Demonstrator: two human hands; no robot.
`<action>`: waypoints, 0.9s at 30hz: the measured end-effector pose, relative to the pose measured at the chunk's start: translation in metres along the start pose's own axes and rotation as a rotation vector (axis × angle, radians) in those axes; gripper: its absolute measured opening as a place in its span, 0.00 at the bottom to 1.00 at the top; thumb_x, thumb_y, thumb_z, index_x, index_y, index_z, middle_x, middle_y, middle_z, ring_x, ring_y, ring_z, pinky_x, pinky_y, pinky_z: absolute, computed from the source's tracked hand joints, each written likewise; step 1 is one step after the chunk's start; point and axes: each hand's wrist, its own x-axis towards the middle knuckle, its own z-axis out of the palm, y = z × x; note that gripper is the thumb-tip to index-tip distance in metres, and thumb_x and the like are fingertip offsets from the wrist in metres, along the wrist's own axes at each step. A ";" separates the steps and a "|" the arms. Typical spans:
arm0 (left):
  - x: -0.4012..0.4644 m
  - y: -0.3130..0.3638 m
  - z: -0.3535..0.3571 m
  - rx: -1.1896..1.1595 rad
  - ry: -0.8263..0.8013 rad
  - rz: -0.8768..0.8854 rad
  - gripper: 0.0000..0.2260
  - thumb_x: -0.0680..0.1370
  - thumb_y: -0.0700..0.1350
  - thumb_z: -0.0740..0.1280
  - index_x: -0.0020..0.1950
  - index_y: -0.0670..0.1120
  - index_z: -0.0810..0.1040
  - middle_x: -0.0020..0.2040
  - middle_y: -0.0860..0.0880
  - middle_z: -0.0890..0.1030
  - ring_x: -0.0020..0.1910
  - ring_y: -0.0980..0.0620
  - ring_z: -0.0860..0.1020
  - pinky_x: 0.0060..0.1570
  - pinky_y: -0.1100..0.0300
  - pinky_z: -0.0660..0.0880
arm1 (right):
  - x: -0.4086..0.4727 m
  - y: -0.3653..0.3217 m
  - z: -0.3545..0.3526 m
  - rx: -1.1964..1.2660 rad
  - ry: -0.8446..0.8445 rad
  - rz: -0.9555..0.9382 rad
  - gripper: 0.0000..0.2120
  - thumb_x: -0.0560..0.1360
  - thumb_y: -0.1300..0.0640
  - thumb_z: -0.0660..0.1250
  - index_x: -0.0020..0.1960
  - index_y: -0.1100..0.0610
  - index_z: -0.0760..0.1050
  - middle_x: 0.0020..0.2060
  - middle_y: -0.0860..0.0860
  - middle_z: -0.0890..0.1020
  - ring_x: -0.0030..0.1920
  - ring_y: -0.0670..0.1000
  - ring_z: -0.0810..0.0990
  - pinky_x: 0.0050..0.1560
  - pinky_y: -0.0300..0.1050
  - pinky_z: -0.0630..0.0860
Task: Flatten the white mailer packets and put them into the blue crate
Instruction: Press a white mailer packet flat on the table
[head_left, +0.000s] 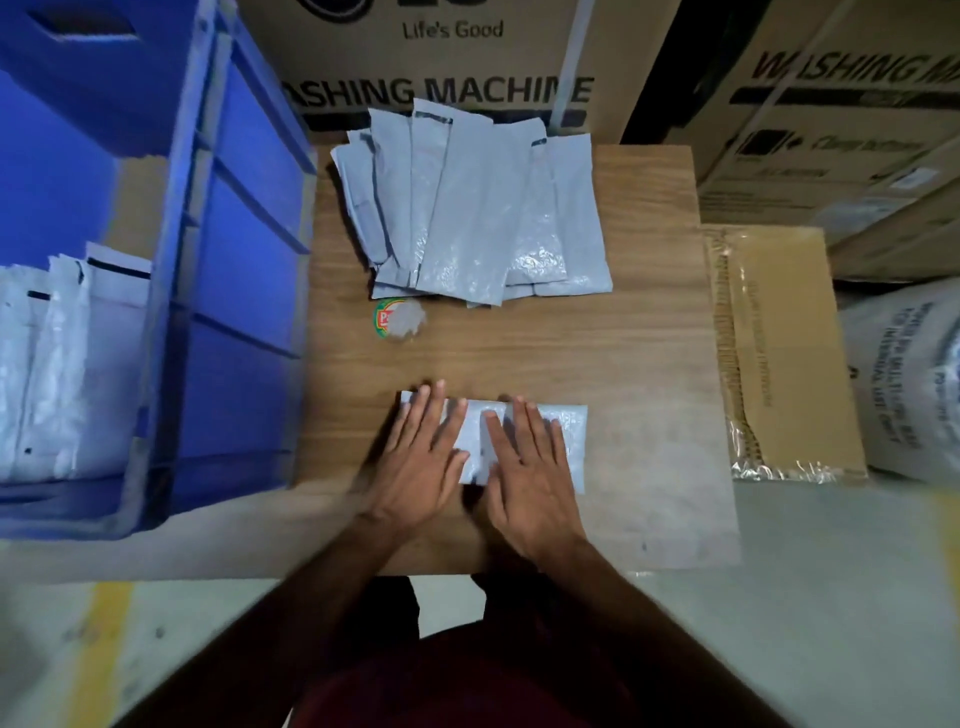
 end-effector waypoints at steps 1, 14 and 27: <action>0.005 -0.001 0.004 0.001 -0.026 -0.017 0.27 0.84 0.53 0.52 0.81 0.42 0.62 0.81 0.37 0.58 0.80 0.38 0.58 0.77 0.42 0.57 | 0.006 0.000 0.006 -0.008 -0.008 0.011 0.31 0.79 0.53 0.56 0.82 0.54 0.58 0.82 0.58 0.55 0.82 0.56 0.50 0.79 0.63 0.50; 0.010 0.016 0.016 0.049 -0.058 -0.135 0.28 0.83 0.55 0.50 0.81 0.45 0.62 0.81 0.40 0.59 0.79 0.39 0.60 0.77 0.43 0.55 | 0.013 0.018 0.030 -0.082 0.007 -0.024 0.32 0.82 0.51 0.55 0.83 0.54 0.52 0.83 0.56 0.49 0.82 0.54 0.45 0.80 0.59 0.48; 0.005 0.041 0.022 0.002 -0.033 -0.031 0.29 0.84 0.54 0.51 0.83 0.43 0.54 0.83 0.40 0.51 0.82 0.42 0.50 0.79 0.43 0.54 | -0.002 0.048 0.018 -0.123 0.018 -0.002 0.30 0.84 0.49 0.50 0.83 0.54 0.50 0.83 0.57 0.48 0.82 0.55 0.44 0.79 0.63 0.50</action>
